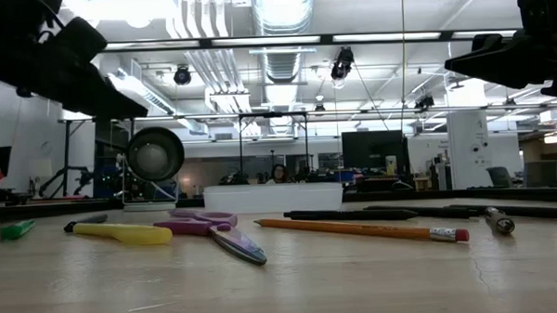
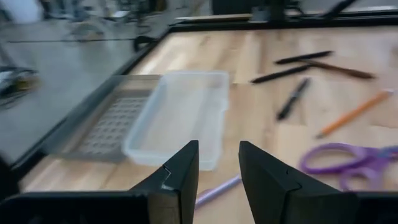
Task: Pick & place school supplies into a supply box
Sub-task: Put the yellow pen into the supply box
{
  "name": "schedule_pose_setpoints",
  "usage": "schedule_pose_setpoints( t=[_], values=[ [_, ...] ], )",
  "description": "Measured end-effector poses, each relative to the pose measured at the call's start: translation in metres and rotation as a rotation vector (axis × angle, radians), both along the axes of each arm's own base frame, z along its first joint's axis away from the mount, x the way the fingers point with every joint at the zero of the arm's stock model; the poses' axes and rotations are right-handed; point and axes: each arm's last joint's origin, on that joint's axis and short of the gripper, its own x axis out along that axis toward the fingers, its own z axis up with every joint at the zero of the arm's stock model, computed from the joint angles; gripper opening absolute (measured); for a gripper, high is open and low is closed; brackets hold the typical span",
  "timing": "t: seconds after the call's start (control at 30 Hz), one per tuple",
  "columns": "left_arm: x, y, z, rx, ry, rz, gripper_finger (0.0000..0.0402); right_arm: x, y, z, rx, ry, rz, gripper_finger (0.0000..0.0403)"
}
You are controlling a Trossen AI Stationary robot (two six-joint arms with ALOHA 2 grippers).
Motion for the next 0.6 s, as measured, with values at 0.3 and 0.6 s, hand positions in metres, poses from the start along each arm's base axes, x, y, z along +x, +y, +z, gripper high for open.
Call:
schedule_pose_setpoints(
  t=[0.3,0.6],
  values=[
    [0.011,-0.005,0.002,-0.058,0.076,-0.135,0.01,0.0,0.0,0.0,0.0,0.0,0.0,0.0068],
    [0.037,-0.006,0.004,-0.046,0.222,-0.148,0.01,0.0,0.0,0.0,0.0,0.0,0.0,0.0068]
  ],
)
